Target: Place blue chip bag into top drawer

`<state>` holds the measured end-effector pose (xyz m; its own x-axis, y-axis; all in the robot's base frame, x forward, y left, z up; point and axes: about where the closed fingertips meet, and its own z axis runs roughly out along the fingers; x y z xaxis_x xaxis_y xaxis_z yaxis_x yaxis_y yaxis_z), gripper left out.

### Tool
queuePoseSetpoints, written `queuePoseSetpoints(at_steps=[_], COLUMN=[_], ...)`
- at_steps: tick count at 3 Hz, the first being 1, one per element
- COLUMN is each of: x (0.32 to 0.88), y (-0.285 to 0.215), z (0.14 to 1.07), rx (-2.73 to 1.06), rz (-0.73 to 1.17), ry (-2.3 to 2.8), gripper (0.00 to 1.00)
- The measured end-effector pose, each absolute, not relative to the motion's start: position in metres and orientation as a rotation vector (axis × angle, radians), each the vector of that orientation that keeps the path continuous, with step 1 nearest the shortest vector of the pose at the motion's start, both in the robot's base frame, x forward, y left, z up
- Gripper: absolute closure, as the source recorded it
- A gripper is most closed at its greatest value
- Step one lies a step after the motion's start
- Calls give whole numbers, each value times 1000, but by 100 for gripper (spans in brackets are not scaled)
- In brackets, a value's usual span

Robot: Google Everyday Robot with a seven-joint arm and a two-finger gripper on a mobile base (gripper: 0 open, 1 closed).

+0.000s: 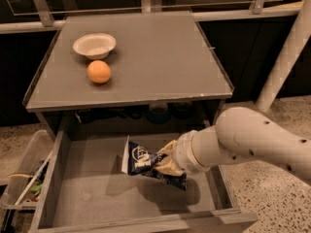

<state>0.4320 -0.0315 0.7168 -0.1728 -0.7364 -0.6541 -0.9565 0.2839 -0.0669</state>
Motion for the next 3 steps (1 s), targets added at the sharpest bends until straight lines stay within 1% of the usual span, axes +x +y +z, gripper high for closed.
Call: queuePoseSetpoints(at_steps=[1, 3], x=[430, 459], y=[-15, 7], z=[678, 638], rx=[-1485, -1406], rz=[520, 509], ry=[1974, 1897], gripper=[100, 100])
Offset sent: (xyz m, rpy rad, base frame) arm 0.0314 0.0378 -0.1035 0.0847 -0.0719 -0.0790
